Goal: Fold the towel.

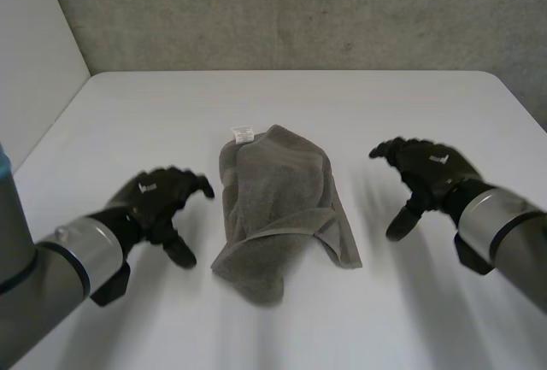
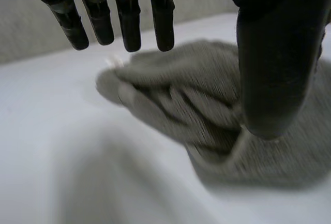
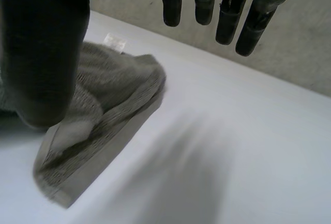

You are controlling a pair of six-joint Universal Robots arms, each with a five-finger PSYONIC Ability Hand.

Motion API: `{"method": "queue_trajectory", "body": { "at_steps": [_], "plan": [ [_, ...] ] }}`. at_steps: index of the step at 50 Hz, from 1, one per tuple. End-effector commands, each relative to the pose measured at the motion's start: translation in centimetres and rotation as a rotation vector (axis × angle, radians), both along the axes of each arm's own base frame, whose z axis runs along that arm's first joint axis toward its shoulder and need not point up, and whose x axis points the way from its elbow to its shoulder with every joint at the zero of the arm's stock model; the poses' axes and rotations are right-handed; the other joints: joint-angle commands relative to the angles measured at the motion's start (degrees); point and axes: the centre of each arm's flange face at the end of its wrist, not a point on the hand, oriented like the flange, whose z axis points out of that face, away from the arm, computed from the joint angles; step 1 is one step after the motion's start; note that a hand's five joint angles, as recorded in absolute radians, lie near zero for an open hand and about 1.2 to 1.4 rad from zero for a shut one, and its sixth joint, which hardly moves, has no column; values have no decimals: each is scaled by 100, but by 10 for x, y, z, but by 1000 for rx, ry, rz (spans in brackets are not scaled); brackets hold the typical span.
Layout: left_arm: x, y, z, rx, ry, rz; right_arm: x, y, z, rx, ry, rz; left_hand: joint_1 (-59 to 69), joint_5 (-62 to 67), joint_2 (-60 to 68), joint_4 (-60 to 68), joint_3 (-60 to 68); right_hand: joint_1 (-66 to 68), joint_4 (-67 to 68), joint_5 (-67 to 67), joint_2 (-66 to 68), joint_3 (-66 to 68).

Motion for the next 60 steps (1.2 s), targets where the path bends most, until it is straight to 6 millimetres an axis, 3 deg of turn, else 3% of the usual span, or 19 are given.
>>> {"method": "queue_trajectory", "body": {
  "at_steps": [1,5,14,20,21,23,36,40,42,43,45,51,54,56,59,60],
  "plan": [
    [1,3,-36,113,-51,-4,19,7,-42,66,-37,41,271,238,273,-336,-297,-12,-437,-13,-112,-249],
    [0,0,-50,152,-62,-6,32,8,-71,128,-32,71,254,221,256,-336,-297,-62,-437,-64,-162,-249],
    [-12,-2,-74,216,-83,-39,58,9,-96,182,-84,109,287,255,289,-336,-297,258,-437,256,157,-249],
    [-20,-2,-70,194,-66,-60,66,5,-104,174,-117,77,690,657,692,-336,-297,2589,-437,2587,2489,-249],
    [-21,-3,-69,186,-56,-58,66,1,-104,150,-124,55,791,759,793,-336,-297,3378,-437,3377,3278,-249],
    [-23,-5,-68,179,-42,-52,65,0,-103,139,-124,41,792,760,794,-336,-297,3736,-437,3734,3636,-249],
    [-32,-11,-63,148,30,-45,55,-8,-98,121,-121,2,892,860,894,-336,-297,3806,-437,3805,3706,-249],
    [-36,-8,-66,155,28,-60,51,-13,-99,122,-120,-13,2323,2290,2325,-336,-297,4311,-437,4310,4211,-249],
    [-41,-6,-70,169,31,-74,48,-14,-101,128,-120,-16,4367,4334,4369,-336,-297,5499,-437,5497,5398,-249],
    [-41,-6,-70,169,31,-74,48,-14,-101,128,-120,-16,4375,4342,4377,-336,-297,5506,-437,5504,5405,-249],
    [-45,-5,-73,181,34,-81,45,-14,-101,134,-119,-18,5745,5713,5747,-336,-297,6639,-437,6637,6539,-249],
    [-44,-7,-71,181,40,-81,46,-10,-93,132,-134,44,5752,5720,5754,-336,-297,6644,-437,6642,6543,-249],
    [-43,-14,-65,167,59,-87,49,-10,-78,98,-141,121,5752,5720,5754,-336,-297,6644,-437,6642,6543,-249],
    [-36,-36,-56,129,83,-51,48,-15,-66,74,-111,180,5752,5720,5754,-336,-297,6644,-437,6642,6543,-249],
    [-34,-49,-48,91,94,-33,49,-23,-57,47,-92,204,5752,5720,5754,-336,-297,6644,-437,6642,6543,-249],
    [-35,-62,-37,47,110,-23,53,-31,-45,11,-75,225,5752,5720,5754,-336,-297,6644,-437,6642,6543,-249]
  ]
}}
